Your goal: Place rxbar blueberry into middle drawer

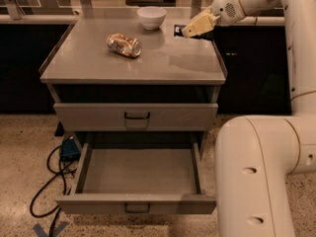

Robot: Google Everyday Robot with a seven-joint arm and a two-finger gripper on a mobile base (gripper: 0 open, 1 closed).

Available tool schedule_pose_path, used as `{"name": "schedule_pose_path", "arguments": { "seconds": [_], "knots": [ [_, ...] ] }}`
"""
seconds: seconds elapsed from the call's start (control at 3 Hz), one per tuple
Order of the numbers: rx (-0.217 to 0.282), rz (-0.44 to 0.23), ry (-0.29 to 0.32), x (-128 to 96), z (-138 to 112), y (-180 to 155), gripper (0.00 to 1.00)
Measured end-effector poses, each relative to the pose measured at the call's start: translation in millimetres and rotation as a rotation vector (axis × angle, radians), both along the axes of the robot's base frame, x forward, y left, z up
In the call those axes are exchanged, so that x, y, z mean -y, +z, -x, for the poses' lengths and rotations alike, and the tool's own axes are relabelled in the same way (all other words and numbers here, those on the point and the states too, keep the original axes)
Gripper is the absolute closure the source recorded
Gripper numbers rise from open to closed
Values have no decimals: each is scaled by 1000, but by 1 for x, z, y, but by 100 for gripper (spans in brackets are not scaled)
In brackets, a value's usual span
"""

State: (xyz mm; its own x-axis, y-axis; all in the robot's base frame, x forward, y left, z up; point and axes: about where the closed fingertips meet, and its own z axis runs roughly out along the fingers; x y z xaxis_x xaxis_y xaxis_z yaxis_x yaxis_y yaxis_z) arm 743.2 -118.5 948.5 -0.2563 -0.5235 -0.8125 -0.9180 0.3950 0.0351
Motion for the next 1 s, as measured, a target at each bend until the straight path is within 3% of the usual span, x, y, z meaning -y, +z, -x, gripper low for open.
{"name": "schedule_pose_path", "arguments": {
  "seconds": [0.67, 1.0],
  "knots": [
    [10, 22, -21, 5, -7, -6, 100],
    [37, 86, -26, 26, 12, 15, 100]
  ]
}}
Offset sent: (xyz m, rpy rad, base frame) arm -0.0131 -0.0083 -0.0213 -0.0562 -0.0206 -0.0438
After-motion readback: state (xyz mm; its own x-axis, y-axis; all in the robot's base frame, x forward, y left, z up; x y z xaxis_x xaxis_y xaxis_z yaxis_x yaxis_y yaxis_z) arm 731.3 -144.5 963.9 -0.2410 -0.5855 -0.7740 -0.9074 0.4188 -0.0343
